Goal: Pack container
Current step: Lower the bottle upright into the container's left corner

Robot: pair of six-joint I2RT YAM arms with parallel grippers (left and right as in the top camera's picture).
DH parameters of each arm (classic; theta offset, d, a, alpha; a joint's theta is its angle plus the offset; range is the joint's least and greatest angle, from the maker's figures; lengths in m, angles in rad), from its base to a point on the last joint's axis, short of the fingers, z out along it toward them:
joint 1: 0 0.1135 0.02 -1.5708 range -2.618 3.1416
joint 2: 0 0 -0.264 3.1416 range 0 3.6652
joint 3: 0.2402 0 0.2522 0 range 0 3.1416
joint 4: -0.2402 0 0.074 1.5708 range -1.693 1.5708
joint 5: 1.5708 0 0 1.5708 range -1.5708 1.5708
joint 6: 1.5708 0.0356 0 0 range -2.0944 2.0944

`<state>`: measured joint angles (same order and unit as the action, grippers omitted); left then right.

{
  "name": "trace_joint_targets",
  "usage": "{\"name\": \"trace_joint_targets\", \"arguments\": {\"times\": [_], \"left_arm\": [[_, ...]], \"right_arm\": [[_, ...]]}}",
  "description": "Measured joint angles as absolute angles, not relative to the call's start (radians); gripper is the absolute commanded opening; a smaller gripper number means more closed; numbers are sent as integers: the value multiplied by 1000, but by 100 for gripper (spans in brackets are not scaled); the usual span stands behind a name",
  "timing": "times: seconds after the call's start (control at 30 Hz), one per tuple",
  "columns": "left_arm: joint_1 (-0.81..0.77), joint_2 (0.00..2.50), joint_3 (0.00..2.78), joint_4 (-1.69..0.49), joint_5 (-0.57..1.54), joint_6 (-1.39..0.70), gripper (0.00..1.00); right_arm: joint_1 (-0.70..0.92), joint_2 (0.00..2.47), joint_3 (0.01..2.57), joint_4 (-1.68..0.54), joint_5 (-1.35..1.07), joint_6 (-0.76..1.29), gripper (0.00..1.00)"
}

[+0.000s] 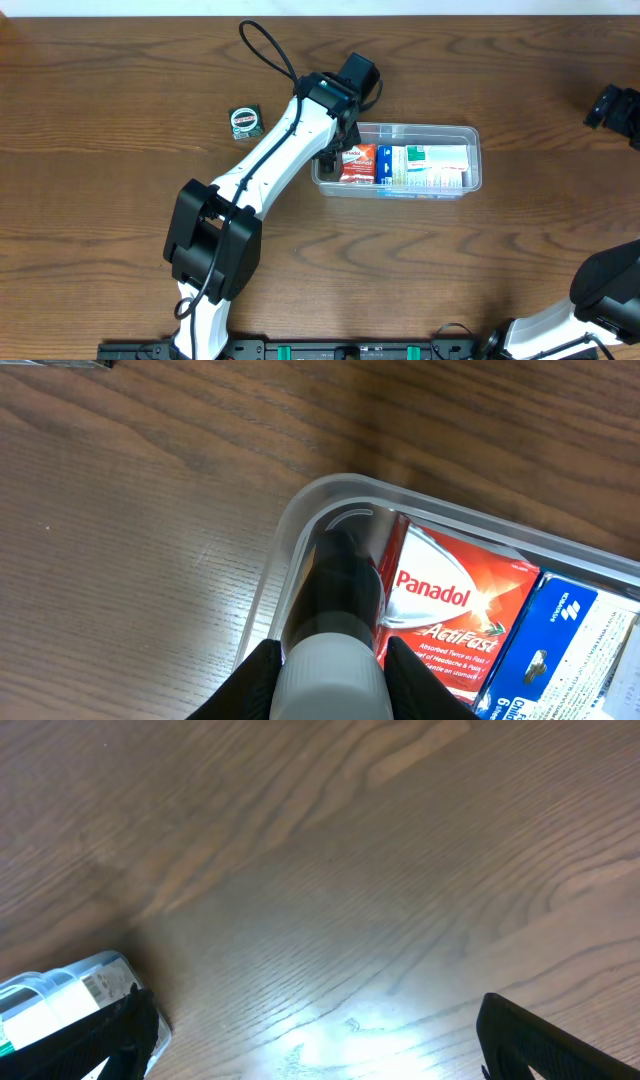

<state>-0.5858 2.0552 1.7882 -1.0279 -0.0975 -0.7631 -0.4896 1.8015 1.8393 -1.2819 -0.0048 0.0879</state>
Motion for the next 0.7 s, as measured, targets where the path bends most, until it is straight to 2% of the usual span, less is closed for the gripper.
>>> {"name": "trace_joint_targets", "arguments": {"times": [0.1,0.47,0.53,0.7], "left_arm": [[-586,2055,1788,-1028,-97,-764,36],[-586,2055,1788,-1026,-105,-763,36],[-586,2055,1788,-1026,-105,-762,42],[-586,2055,1788,-1026,-105,-766,44]], "right_arm": [[-490,1802,1839,-1282,-5,88,99],[-490,1802,1839,-1282,-5,88,99],[-490,1802,1839,-1282,-5,88,99],[-490,1802,1839,-1282,-5,88,99]]}}
